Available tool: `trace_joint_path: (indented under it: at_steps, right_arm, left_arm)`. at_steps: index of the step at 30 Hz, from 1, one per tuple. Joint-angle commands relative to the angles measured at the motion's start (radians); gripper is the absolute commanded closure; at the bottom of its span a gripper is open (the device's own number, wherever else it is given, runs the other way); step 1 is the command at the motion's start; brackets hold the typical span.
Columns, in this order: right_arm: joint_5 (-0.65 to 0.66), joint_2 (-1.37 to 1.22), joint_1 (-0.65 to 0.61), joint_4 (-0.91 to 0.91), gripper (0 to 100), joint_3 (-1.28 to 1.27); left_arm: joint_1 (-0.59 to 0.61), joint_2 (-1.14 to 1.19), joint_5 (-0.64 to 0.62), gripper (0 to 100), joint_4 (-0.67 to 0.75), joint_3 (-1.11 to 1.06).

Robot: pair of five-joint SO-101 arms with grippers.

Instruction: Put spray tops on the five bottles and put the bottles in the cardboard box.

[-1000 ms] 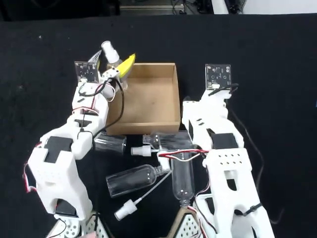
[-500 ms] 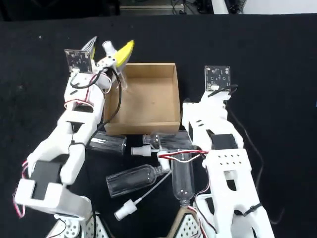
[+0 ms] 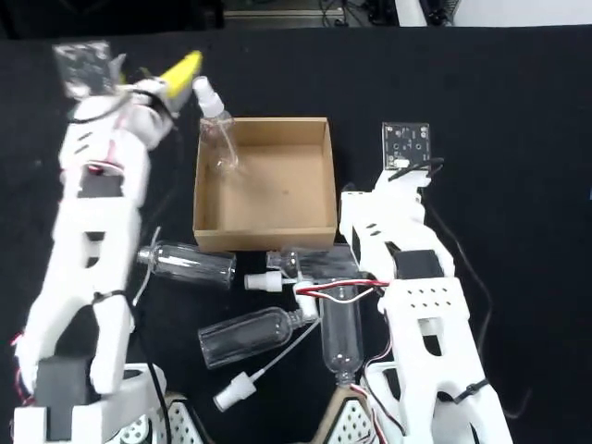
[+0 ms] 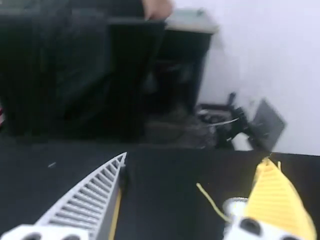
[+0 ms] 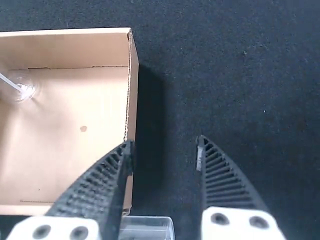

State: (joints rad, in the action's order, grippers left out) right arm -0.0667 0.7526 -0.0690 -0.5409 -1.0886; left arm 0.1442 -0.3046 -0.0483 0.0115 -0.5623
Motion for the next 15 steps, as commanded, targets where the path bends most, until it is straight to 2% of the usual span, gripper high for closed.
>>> trace_joint_path:
  at_steps: [1, 8, 11, 15]
  right_arm:
    - [0.000, 0.038, 0.012, 0.031, 82.2, 0.005]
    - [-0.002, 0.038, 0.012, 0.031, 82.2, 0.005]
    - [-0.002, 0.038, 0.012, 0.031, 82.2, 0.005]
    - [-0.002, 0.036, 0.012, 0.031, 82.2, 0.005]
  left_arm:
    - [0.107, -0.100, 0.005, 64, -0.241, 0.139]
    - [0.225, -0.258, 0.000, 64, -0.694, 0.130]
    - [0.303, -0.321, 0.055, 64, -0.899, 0.039]
    - [0.260, -0.390, 0.060, 64, -1.043, -0.067]
